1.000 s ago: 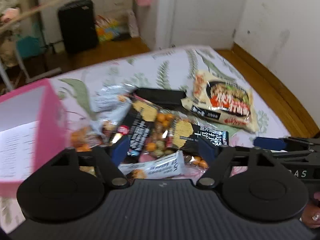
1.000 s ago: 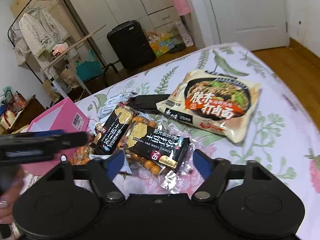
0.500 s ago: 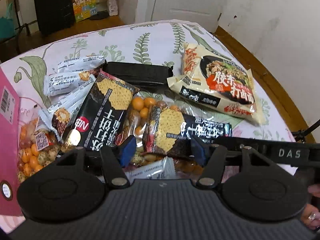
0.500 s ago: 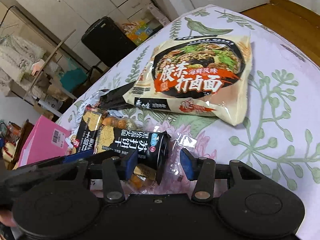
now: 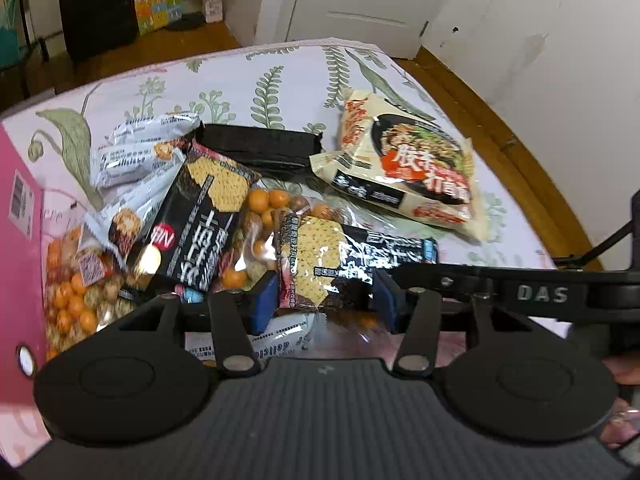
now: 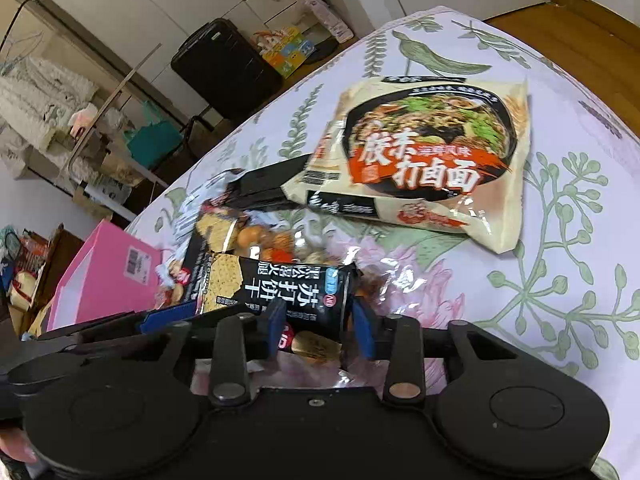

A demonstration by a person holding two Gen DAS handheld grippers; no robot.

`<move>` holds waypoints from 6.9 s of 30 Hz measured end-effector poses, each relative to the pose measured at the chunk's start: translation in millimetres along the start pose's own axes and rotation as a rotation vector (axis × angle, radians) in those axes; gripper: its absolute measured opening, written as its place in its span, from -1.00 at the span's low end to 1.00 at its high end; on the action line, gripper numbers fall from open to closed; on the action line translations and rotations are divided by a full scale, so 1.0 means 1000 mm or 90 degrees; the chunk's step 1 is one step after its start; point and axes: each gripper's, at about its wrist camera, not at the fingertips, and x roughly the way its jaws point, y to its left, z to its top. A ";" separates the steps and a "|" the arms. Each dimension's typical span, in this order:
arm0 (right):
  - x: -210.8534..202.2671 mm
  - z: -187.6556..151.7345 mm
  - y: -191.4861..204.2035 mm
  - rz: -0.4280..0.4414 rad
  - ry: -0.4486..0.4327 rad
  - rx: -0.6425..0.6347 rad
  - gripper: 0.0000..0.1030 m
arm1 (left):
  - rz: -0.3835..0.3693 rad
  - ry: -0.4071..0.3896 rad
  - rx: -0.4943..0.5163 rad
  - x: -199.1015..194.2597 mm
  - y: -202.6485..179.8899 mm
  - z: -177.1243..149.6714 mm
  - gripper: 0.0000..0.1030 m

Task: Organize snacks
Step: 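Reach the right gripper to a black NB cracker pack and grasp it, then carry the black cracker pack over the pink box and release it, then grasp a second black NB cracker pack from the pile with the right gripper, then carry the second cracker pack into the pink box and open the right gripper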

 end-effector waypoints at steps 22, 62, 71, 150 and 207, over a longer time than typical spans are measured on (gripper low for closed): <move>-0.032 -0.039 0.108 0.091 0.137 -0.139 -0.29 | -0.016 0.042 -0.130 -0.139 0.064 -0.075 -0.01; 0.172 0.025 0.341 0.035 0.185 -0.540 -0.34 | 0.103 0.010 -0.274 -0.111 0.319 -0.003 -0.02; 0.149 0.023 0.336 0.011 0.099 -0.599 -0.31 | 0.172 -0.024 -0.221 -0.105 0.301 0.001 0.18; 0.101 0.077 0.092 0.090 0.150 -0.423 -0.14 | 0.044 0.022 -0.292 0.017 0.099 -0.015 -0.32; 0.096 0.010 0.310 0.182 0.223 -0.428 -0.39 | 0.231 -0.023 -0.158 -0.187 0.226 -0.050 -0.31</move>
